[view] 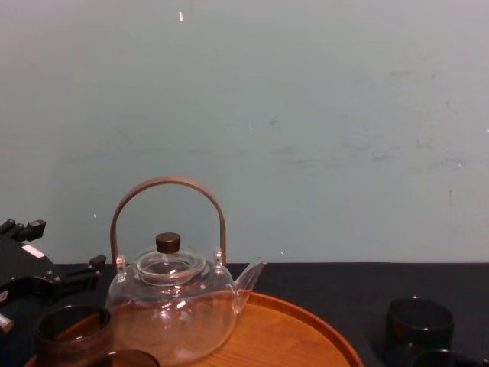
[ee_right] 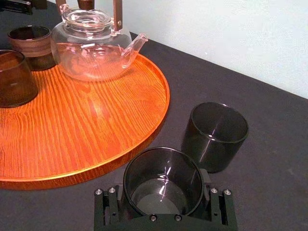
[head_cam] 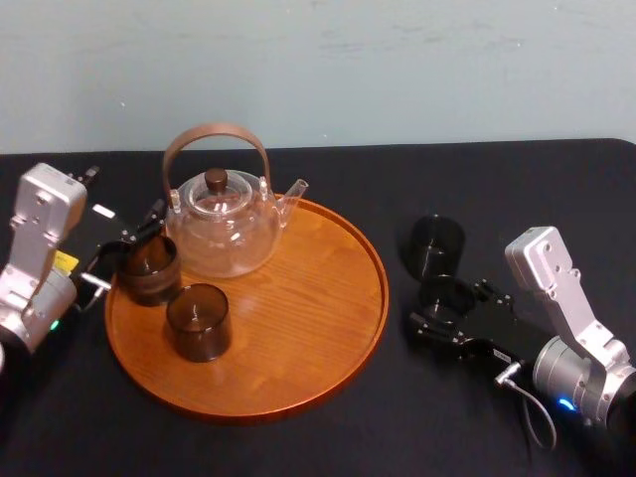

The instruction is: Pick up the glass from the table and place it on the tray.

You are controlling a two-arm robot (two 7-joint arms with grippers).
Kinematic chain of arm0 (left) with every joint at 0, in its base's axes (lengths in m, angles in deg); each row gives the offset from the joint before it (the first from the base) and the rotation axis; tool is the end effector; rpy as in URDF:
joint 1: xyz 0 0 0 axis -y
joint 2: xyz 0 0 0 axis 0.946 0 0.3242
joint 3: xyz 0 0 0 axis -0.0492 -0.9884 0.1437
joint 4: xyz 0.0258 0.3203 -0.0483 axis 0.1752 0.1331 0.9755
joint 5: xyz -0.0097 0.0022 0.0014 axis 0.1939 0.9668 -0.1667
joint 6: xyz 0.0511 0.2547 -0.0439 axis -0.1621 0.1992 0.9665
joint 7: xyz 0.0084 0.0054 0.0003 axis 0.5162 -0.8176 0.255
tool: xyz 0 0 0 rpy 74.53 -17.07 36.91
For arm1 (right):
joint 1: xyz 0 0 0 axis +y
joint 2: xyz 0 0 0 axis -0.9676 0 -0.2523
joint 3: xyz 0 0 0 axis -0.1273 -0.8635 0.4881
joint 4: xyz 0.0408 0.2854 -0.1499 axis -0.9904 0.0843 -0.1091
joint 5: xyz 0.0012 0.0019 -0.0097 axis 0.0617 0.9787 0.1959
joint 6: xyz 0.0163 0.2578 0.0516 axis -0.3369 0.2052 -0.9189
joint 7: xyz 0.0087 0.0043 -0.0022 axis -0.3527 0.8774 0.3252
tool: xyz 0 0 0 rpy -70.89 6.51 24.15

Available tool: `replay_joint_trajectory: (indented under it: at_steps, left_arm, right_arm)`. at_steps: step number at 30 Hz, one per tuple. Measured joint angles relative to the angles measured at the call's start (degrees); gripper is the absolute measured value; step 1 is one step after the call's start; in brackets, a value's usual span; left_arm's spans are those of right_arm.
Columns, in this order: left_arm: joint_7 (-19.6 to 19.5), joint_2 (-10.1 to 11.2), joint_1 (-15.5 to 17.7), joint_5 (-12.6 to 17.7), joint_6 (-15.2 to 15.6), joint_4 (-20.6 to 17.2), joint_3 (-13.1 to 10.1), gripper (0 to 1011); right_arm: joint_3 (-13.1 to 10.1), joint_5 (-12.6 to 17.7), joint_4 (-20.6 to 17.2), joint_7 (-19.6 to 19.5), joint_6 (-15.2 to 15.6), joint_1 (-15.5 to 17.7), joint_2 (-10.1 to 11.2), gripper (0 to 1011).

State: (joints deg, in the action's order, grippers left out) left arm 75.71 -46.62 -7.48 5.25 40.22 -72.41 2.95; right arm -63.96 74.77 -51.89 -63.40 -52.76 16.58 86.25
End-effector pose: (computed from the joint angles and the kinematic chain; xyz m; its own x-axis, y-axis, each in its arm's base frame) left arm 0.3209 0.1145 -0.3216 0.2923 0.8803 0.3738 -0.9552 0.2874 0.0702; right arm 0.2604 -0.0728 -0.3350 0.5908 -0.7991 0.1113 0.7718 0.5194 -0.3669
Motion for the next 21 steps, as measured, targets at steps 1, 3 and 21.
replay_joint_trajectory:
  at_steps: [1, 3, 21]
  left_arm:
    - [0.0, 0.0, 0.0, 0.0, 0.0, 0.0, 0.0, 1001]
    - [0.0, 0.0, 0.0, 0.0, 0.0, 0.0, 0.0, 1001]
    - [0.0, 0.0, 0.0, 0.0, 0.0, 0.0, 0.0, 1001]
  right_arm:
    - [0.0, 0.0, 0.0, 0.0, 0.0, 0.0, 0.0, 909]
    - [0.0, 0.0, 0.0, 0.0, 0.0, 0.0, 0.0, 909]
    - [-0.4, 1.1, -3.8, 2.1, -3.1, 1.3, 1.2, 909]
